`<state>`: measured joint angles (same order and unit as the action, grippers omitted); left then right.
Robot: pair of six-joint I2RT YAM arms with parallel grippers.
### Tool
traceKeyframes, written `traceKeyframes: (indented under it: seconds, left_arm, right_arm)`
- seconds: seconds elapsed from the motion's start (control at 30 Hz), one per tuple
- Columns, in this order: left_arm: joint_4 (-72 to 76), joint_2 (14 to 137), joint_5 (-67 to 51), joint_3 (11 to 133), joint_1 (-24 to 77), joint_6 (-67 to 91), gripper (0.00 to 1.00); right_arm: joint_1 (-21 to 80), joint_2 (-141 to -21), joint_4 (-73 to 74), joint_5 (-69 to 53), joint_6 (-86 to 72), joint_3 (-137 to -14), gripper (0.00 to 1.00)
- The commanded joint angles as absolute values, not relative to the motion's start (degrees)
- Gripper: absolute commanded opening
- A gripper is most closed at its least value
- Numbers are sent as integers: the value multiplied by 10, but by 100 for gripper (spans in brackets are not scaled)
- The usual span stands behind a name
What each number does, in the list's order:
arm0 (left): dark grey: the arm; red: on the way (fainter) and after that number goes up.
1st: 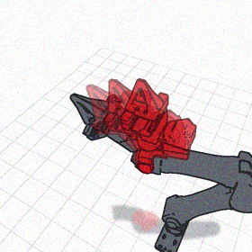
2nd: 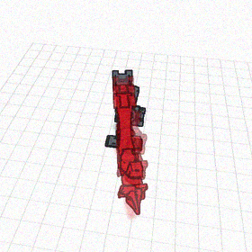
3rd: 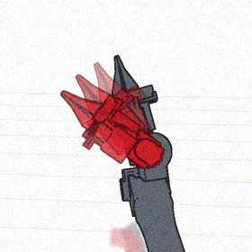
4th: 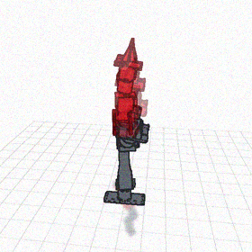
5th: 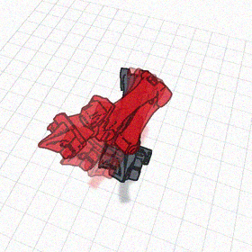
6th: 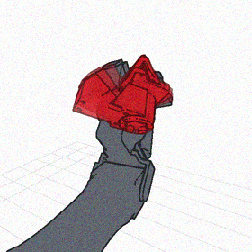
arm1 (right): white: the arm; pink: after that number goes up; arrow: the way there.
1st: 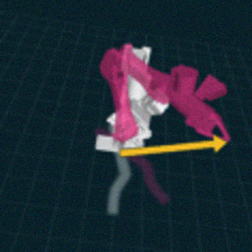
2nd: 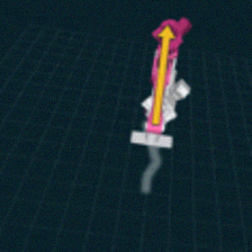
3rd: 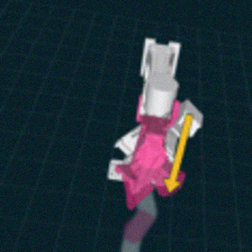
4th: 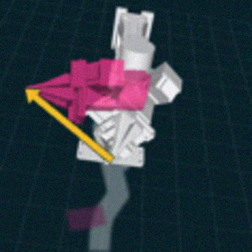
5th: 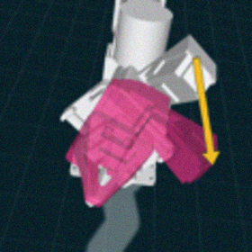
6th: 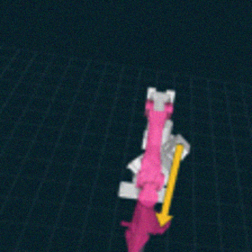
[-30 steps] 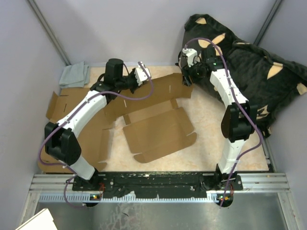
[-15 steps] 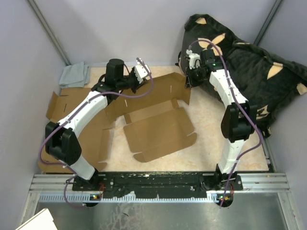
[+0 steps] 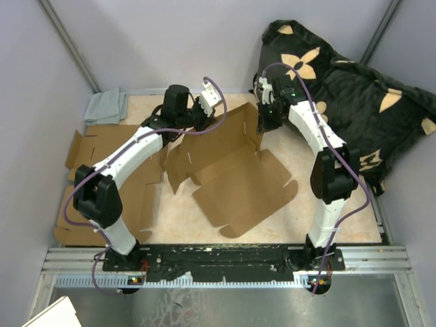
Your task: Fold the paper box
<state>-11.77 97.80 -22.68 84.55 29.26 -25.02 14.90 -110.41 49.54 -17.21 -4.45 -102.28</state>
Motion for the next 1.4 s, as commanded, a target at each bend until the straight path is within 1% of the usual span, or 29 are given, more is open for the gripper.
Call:
traceKeyframes:
  seconds: [0.0,0.17,0.33,0.4,0.57,0.73,0.87,1.2,1.27,1.37]
  left_arm:
    - [-122,973,-227,853,307,-236,6]
    - [-120,958,-229,831,312,-257,10]
    - [-119,947,-233,814,314,-261,21]
    - [-119,947,-228,808,314,-261,24]
    - [-119,946,-215,802,315,-268,27]
    - [-125,948,-189,798,321,-289,27]
    - [-124,944,-173,789,326,-298,29]
    - [-117,928,-178,791,328,-262,42]
    - [-123,925,-190,796,328,-255,47]
    - [-134,921,-206,802,328,-242,49]
  right_arm:
    - [151,-1070,482,-169,-81,-1001,6]
    - [150,-1060,471,-154,-80,-966,6]
    - [151,-1042,448,-156,-85,-929,6]
    - [151,-1038,445,-155,-86,-923,6]
    - [151,-1042,448,-150,-83,-930,8]
    - [151,-1049,461,-151,-74,-948,11]
    - [151,-1053,470,-150,-68,-958,12]
    - [150,-1059,473,-156,-68,-967,12]
    - [151,-1059,473,-156,-69,-966,12]
    - [151,-1060,473,-154,-71,-965,10]
